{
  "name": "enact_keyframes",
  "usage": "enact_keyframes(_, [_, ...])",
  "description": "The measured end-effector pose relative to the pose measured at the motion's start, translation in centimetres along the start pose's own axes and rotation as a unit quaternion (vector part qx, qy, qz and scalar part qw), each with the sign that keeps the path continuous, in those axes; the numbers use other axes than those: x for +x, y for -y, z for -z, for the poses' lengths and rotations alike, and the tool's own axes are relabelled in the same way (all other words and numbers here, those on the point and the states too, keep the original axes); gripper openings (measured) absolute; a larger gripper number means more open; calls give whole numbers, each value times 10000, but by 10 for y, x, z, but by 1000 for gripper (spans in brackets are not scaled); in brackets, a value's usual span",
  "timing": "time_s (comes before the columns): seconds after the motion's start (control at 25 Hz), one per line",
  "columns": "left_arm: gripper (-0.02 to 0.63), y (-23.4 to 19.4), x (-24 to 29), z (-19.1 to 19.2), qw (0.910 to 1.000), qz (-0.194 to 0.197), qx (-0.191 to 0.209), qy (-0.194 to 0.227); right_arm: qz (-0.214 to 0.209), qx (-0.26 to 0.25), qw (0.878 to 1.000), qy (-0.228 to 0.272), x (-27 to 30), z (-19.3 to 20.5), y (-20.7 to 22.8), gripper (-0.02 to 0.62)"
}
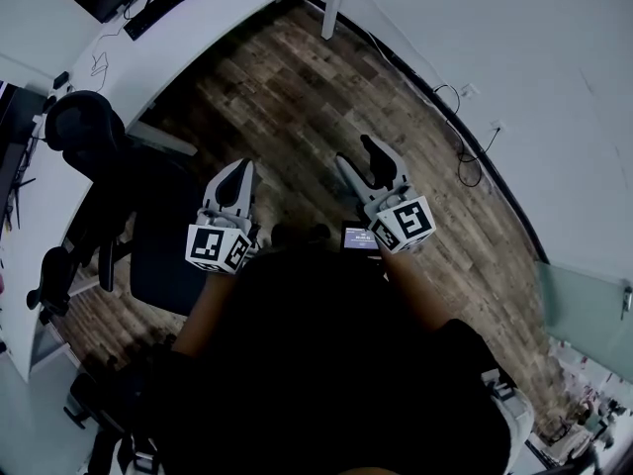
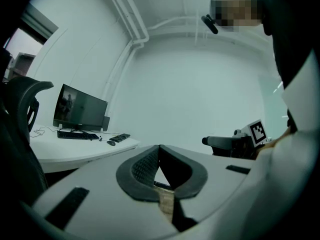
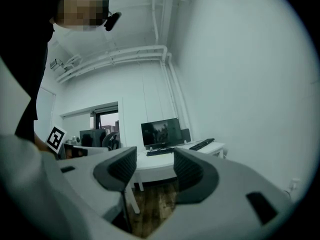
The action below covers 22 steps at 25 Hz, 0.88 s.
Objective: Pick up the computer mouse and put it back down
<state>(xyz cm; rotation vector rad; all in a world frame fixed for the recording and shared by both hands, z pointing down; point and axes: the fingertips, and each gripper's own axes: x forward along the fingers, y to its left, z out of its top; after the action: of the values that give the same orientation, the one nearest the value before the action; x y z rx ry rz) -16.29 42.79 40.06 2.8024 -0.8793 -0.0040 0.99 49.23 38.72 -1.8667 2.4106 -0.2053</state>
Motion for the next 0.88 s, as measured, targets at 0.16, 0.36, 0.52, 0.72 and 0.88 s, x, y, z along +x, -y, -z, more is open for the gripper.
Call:
enact_keyframes(0.16, [-6, 7, 8, 4, 9999, -131, -75, -27, -116, 27, 9999, -7, -13, -4, 15, 233])
enact_keyframes(0.36, [-6, 17, 18, 12, 9998, -168, -28, -69, -203, -18, 9998, -28, -23, 2, 33, 233])
enact_keyframes(0.52, [-6, 19, 27, 16, 9995, -290, -68, -75, -140, 71, 9999, 8, -25, 5, 51, 232])
enact_keyframes(0.72, [-6, 14, 39, 19, 9996, -249, -156, -46, -152, 162, 9997, -91, -19, 12, 69, 233])
enact_keyframes(0.88, [-6, -10, 61, 16, 9994, -255, -251, -16, -128, 198, 9996, -151, 7, 15, 84, 233])
